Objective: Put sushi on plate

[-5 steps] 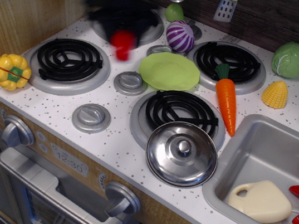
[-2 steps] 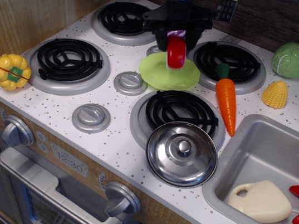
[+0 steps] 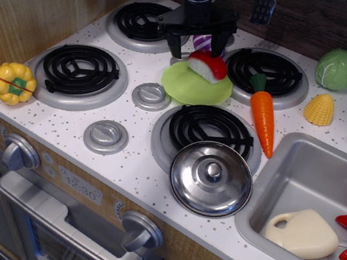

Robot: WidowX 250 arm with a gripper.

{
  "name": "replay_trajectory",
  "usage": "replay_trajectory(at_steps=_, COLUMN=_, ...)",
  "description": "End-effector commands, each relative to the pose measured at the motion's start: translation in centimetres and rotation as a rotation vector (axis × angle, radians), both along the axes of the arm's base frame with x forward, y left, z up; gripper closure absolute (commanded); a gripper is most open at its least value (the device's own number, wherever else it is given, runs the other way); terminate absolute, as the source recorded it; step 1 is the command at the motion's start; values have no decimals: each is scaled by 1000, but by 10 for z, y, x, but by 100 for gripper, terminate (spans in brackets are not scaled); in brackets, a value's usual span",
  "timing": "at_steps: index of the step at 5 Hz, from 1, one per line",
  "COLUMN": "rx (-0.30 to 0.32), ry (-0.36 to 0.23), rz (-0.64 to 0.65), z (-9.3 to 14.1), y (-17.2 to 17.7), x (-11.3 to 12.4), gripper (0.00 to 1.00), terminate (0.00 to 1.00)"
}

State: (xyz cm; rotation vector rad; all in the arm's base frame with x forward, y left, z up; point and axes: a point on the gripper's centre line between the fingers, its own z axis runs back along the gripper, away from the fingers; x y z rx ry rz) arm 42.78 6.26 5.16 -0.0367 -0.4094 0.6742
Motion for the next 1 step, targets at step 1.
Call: replay_trajectory(at_steps=1, rx=13, ry=-48, rz=-16, z=19, y=1, x=6, gripper=0, terminate=100)
